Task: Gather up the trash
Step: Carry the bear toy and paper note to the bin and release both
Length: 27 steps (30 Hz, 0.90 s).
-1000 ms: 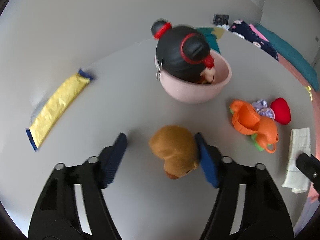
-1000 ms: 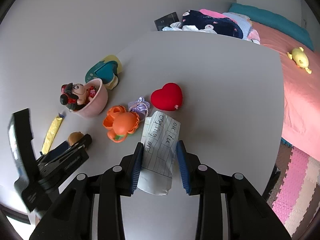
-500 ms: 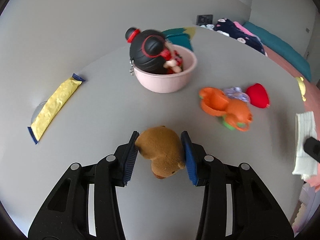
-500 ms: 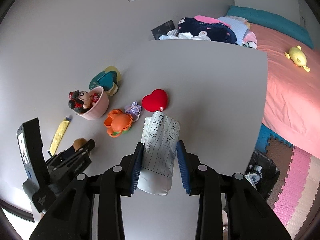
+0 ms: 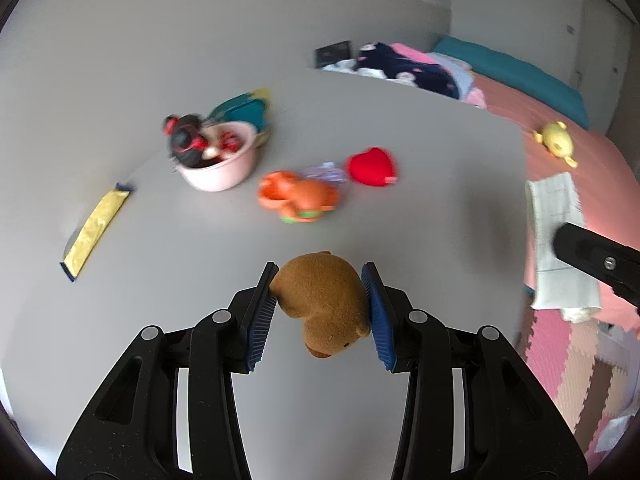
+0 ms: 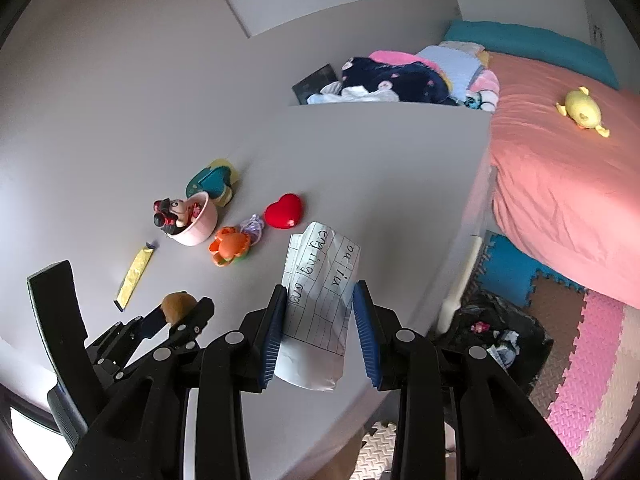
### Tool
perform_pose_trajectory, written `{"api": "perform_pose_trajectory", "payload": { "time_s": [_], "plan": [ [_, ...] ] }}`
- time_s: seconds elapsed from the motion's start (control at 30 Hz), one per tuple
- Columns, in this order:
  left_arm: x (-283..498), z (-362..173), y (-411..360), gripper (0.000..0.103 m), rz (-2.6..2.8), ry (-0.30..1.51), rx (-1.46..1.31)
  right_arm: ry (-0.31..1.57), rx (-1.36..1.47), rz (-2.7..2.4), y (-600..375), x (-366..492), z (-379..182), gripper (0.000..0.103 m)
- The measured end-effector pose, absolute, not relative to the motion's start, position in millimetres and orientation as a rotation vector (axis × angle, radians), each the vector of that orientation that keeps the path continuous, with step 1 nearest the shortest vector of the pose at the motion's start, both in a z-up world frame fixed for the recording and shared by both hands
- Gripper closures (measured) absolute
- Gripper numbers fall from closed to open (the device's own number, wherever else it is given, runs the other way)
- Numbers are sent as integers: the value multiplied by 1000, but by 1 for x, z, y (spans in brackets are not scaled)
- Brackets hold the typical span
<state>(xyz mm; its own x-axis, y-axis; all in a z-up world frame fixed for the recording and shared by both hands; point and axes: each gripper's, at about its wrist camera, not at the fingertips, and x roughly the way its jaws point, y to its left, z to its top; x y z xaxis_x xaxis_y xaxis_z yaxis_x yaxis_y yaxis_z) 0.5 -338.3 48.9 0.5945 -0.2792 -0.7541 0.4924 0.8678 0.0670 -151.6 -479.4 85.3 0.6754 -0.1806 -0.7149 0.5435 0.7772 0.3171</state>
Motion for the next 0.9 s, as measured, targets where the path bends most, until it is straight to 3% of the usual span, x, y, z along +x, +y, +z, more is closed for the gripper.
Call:
{"api": "perform_pose_trajectory", "payload": {
  "time_s": [0.5,0.9],
  "plan": [
    [-71,50,-444,60,-652,813,383,673,595,-593,-544,-250,81,66],
    [-117,12,-518,60,-787,867,504,705,682,-729,-603,-317,42,66]
  ]
}}
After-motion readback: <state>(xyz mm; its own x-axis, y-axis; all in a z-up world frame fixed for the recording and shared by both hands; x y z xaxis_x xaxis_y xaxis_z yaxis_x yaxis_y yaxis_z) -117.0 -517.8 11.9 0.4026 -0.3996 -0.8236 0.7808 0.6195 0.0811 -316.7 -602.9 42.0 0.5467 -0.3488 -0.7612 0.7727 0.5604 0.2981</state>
